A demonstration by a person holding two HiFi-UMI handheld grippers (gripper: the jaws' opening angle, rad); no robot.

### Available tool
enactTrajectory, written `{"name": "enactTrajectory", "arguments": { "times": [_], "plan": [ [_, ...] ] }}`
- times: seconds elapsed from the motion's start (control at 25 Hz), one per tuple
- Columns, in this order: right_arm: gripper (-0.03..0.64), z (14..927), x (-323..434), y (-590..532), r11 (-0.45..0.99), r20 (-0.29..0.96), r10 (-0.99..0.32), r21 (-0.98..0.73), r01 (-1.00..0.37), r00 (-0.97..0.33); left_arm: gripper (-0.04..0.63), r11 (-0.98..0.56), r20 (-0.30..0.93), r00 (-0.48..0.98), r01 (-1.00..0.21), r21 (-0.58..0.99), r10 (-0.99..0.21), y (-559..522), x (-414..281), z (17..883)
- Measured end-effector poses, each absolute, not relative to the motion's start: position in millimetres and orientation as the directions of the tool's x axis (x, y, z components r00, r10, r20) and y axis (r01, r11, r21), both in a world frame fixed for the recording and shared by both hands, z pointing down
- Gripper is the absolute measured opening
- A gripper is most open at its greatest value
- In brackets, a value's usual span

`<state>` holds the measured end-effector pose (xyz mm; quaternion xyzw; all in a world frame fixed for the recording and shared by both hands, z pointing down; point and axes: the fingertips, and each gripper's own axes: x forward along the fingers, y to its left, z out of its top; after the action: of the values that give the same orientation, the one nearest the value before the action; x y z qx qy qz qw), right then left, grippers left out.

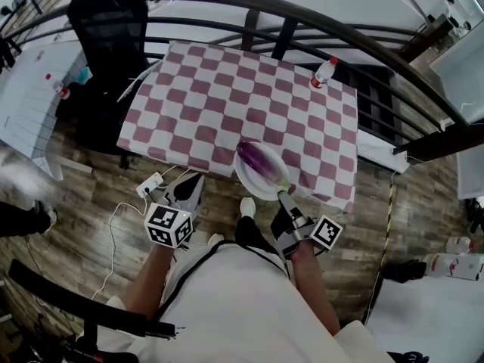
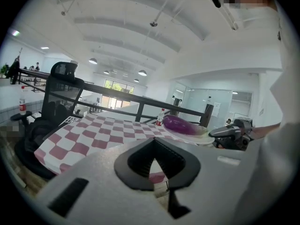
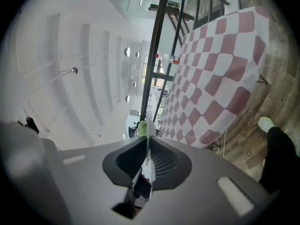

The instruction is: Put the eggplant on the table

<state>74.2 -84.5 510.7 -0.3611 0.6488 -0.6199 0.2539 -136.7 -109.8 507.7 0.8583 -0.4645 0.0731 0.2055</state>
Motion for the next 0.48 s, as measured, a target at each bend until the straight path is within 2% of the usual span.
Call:
{"name": "enactTrajectory", "arguments": {
  "times": [0.48],
  "plan": [
    [0.032, 522.7, 107.0, -182.3, -0.024, 0.134, -0.71, -0.986, -0.167, -0.692, 0.006, -0.399, 0.326, 0.475, -0.875, 0.274, -0.817, -184.0, -106.7, 498.6]
  ]
}}
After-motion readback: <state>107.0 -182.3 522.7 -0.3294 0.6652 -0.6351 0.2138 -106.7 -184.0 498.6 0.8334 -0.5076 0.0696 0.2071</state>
